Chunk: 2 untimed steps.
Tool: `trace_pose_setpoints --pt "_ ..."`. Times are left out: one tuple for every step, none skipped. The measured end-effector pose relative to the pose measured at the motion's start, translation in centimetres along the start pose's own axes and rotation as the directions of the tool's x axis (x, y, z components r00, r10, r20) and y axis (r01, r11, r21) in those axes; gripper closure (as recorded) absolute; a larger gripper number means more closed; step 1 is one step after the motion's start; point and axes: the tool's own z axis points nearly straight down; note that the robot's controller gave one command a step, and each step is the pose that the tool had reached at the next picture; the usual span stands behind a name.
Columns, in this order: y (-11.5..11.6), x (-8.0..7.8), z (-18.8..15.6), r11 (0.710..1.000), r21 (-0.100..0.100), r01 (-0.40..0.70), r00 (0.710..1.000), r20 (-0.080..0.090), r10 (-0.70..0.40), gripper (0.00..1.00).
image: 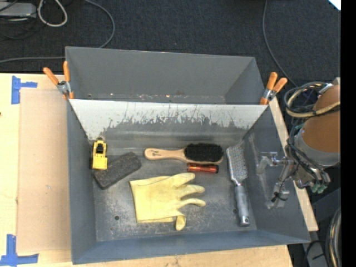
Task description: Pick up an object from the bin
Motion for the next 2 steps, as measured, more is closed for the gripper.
trace_pose_setpoints --pt "0.1 -0.2 -0.4 1.0 0.001 0.007 1.0 0.007 -0.007 0.0" --pt "2.0 -1.3 10.1 0.803 -0.004 0.596 0.803 0.007 -0.595 0.0"
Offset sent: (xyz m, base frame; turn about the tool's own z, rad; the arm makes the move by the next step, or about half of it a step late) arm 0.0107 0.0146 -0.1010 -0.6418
